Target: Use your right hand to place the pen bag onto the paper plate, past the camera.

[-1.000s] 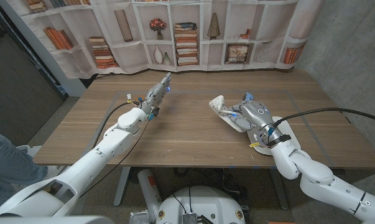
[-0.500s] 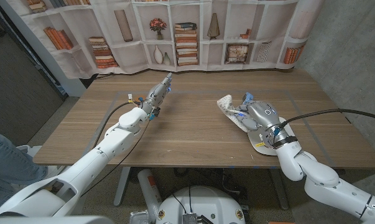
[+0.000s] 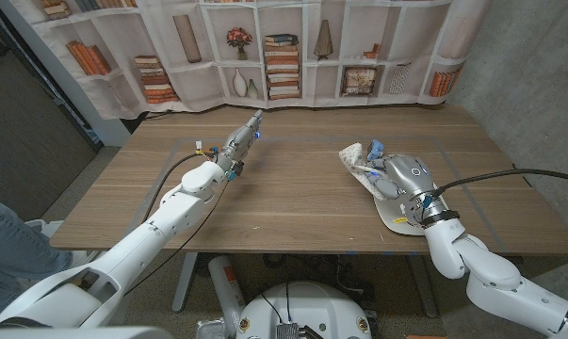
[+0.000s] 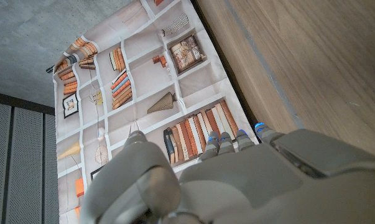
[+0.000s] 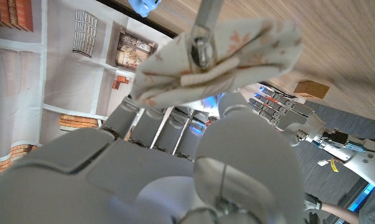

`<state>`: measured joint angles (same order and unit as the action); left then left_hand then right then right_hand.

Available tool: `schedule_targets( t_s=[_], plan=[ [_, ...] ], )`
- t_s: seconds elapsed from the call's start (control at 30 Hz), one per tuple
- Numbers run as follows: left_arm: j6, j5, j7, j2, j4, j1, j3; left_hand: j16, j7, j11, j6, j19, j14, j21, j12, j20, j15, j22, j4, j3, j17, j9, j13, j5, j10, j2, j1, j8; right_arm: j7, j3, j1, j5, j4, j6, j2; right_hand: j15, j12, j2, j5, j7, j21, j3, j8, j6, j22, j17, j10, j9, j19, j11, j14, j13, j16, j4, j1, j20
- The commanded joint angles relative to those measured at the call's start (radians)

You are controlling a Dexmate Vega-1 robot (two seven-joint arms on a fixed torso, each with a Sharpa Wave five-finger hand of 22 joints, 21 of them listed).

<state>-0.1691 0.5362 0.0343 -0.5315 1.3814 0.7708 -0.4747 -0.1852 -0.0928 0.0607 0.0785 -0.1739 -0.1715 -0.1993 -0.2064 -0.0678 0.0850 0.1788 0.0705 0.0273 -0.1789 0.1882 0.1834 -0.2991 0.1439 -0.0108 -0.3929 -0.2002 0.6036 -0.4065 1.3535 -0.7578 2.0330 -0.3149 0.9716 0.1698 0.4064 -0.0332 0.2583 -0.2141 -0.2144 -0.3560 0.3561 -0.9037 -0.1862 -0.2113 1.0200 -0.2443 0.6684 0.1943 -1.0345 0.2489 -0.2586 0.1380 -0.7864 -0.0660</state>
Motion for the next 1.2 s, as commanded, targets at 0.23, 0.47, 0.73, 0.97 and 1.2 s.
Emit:
schedule_targets(
  t_s=[0.23, 0.47, 0.73, 0.97, 1.2],
  plan=[
    [-0.001, -0.001, 0.02, 0.013, -0.037, -0.025, -0.009, -0.004, 0.0, 0.003, -0.002, -0.05, -0.024, -0.003, 0.003, -0.005, 0.004, 0.004, 0.002, -0.008, -0.005, 0.004, 0.005, 0.006, 0.009, -0.002, -0.014, 0.001, 0.017, 0.028, 0.044, 0.033, 0.009, -0.083, -0.008, 0.06, -0.001, -0.001, -0.004, 0.0, 0.002, -0.007, 0.005, -0.001, -0.002, -0.006, 0.007, -0.004, -0.006, 0.003, -0.006, 0.006, 0.002, 0.0, -0.004, 0.006],
    [-0.001, -0.001, 0.025, 0.015, -0.044, -0.029, -0.011, -0.004, 0.001, 0.002, -0.002, -0.05, -0.024, -0.003, 0.003, -0.007, 0.005, 0.004, 0.002, -0.009, -0.005, 0.004, 0.005, 0.007, 0.009, -0.003, -0.014, 0.001, 0.023, 0.037, 0.066, 0.044, 0.016, -0.112, -0.004, 0.06, -0.002, 0.0, -0.005, 0.0, 0.003, -0.007, 0.004, 0.001, -0.002, -0.006, 0.006, -0.004, -0.007, 0.003, -0.005, 0.007, 0.003, 0.0, -0.004, 0.007],
    [0.001, -0.006, 0.03, 0.017, -0.049, -0.036, -0.017, -0.004, 0.001, 0.002, -0.001, -0.049, -0.023, -0.004, 0.003, -0.007, 0.006, 0.004, 0.003, -0.011, -0.005, 0.004, 0.005, 0.008, 0.009, -0.004, -0.015, 0.001, 0.049, 0.06, 0.111, 0.059, 0.033, -0.148, -0.002, 0.059, -0.003, 0.001, -0.006, 0.0, 0.003, -0.007, 0.004, 0.001, -0.002, -0.006, 0.006, -0.004, -0.007, 0.003, -0.006, 0.008, 0.004, -0.001, -0.003, 0.007],
    [0.003, -0.008, 0.035, 0.021, -0.053, -0.043, -0.022, -0.004, 0.001, 0.003, -0.001, -0.05, -0.024, -0.003, 0.003, -0.007, 0.007, 0.004, 0.003, -0.012, -0.005, 0.004, 0.005, 0.009, 0.009, -0.005, -0.015, 0.001, 0.066, 0.073, 0.14, 0.072, 0.043, -0.174, -0.006, 0.059, -0.003, 0.001, -0.007, 0.0, 0.004, -0.007, 0.004, 0.001, -0.002, -0.006, 0.006, -0.004, -0.009, 0.003, -0.006, 0.008, 0.004, -0.002, -0.002, 0.009],
    [0.005, -0.008, 0.035, 0.02, -0.05, -0.041, -0.022, -0.004, 0.001, 0.003, -0.001, -0.05, -0.024, -0.003, 0.003, -0.007, 0.007, 0.004, 0.003, -0.013, -0.005, 0.004, 0.005, 0.009, 0.01, -0.006, -0.016, 0.001, 0.079, 0.084, 0.166, 0.081, 0.052, -0.198, -0.009, 0.059, -0.003, 0.001, -0.008, 0.0, 0.004, -0.007, 0.004, 0.001, -0.002, -0.006, 0.007, -0.003, -0.01, 0.003, -0.007, 0.008, 0.005, -0.002, -0.002, 0.008]
  ],
)
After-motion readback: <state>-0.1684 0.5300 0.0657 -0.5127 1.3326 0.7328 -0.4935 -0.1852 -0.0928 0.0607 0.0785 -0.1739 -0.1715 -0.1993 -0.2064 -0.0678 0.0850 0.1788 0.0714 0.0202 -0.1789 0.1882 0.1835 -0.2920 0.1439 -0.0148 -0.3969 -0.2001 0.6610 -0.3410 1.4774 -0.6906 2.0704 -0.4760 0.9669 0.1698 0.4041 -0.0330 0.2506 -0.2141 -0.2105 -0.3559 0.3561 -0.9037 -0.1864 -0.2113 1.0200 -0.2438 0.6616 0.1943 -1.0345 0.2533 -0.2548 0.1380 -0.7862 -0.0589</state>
